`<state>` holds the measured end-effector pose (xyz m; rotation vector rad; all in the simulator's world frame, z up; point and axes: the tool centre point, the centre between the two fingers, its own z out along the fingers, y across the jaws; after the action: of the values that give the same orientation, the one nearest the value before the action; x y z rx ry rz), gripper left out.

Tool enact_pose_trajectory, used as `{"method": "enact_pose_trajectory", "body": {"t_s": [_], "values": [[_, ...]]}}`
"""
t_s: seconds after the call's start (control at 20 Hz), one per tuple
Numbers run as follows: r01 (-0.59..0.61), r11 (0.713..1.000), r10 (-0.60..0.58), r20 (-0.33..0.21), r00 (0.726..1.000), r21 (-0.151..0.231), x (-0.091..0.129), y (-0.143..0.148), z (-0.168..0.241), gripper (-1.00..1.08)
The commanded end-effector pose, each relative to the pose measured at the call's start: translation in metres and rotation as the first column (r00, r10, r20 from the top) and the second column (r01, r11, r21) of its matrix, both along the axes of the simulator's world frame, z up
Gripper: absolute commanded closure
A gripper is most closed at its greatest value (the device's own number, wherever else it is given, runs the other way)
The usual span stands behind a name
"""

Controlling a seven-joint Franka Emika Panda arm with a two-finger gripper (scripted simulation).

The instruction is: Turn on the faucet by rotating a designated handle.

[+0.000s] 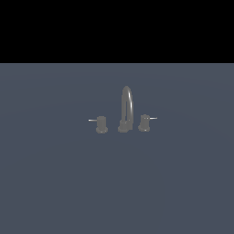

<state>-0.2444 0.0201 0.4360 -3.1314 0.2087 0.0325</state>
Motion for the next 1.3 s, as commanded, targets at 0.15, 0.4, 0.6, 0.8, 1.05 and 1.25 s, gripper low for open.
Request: {"method": "enact_pose_trajectory", "body": {"t_s": [0.15, 0.4, 0.6, 0.8, 1.05, 1.25], "values": [[0.104, 0.995, -0.104, 0.000, 0.995, 0.000, 0.015, 0.021, -0.029, 1.08], [0.207, 0.978, -0.207, 0.001, 0.978, 0.000, 0.034, 0.041, -0.058, 1.08], [0.288, 0.958, -0.288, 0.002, 0.958, 0.000, 0.050, 0.056, -0.081, 1.08], [0.367, 0.930, -0.367, 0.002, 0.930, 0.000, 0.068, 0.069, -0.104, 1.08], [0.459, 0.888, -0.459, 0.002, 0.888, 0.002, 0.091, 0.084, -0.132, 1.08], [0.526, 0.850, -0.526, 0.003, 0.850, 0.003, 0.110, 0.093, -0.154, 1.08]]}}
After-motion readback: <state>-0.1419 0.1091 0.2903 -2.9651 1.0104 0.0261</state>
